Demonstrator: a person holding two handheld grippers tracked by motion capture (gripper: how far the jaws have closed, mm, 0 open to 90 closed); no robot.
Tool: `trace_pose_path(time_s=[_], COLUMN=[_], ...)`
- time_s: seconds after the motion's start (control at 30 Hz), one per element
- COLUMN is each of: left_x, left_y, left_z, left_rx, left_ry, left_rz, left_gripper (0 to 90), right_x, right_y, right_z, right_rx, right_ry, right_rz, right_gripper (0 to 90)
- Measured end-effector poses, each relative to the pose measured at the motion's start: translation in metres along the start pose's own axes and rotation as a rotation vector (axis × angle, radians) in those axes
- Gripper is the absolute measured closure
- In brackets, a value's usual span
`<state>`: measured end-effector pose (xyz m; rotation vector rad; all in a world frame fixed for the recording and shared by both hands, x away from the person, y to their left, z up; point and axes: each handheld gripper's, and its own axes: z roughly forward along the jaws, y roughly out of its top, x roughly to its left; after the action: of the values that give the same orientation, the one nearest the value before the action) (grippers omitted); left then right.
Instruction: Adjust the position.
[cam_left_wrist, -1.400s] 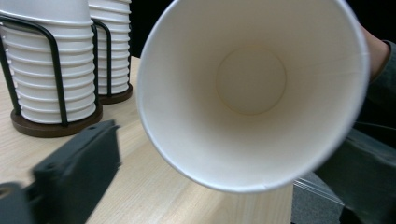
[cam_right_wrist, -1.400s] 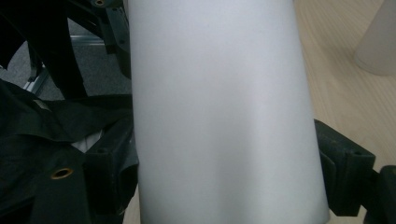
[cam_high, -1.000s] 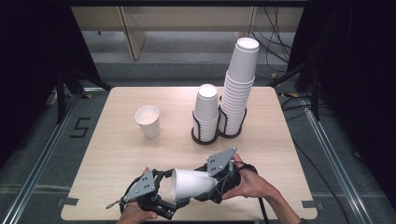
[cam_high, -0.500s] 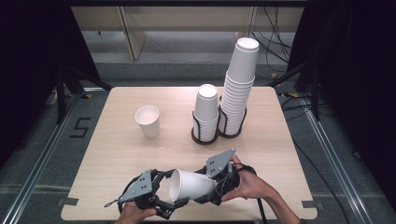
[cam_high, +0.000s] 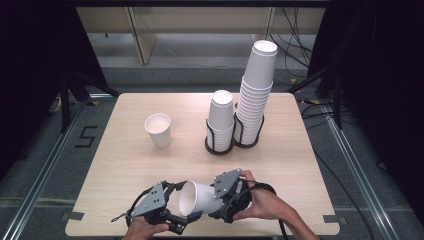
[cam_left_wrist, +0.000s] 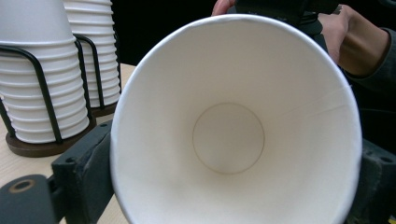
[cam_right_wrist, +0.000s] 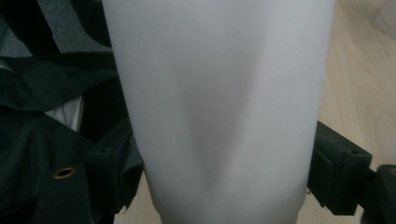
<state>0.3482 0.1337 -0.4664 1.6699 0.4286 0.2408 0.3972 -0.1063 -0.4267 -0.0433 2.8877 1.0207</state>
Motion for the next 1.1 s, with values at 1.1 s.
trace_pose_path(time_s=[1.1], left_x=[0.001], left_y=[0.001], left_z=[0.000], left_rx=[-0.128], left_ry=[0.025], left_rz=[-0.127], left_gripper=[8.7], right_x=[-0.002], right_y=[-0.006], right_z=[0.014], right_rx=[-0.254], right_ry=[0.064], right_rz=[0.105], right_gripper=[24.7])
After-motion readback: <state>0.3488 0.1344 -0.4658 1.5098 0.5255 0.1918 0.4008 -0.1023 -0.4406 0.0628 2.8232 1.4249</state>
